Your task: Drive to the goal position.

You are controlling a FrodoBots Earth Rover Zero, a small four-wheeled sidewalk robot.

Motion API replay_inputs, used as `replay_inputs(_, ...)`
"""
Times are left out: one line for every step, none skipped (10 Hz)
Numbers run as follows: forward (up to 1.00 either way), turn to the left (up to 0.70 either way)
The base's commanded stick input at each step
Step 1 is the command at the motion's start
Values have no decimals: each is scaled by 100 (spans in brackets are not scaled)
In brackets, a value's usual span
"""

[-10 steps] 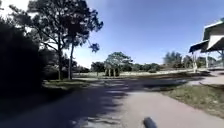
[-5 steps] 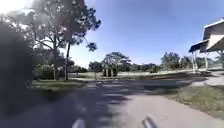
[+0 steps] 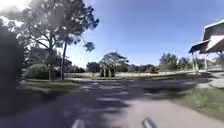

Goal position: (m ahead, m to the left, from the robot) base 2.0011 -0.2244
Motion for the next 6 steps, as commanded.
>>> replay_inputs(70,17)
replay_inputs(70,33)
replay_inputs(70,33)
replay_inputs(70,30)
replay_inputs(70,28)
replay_inputs(70,25)
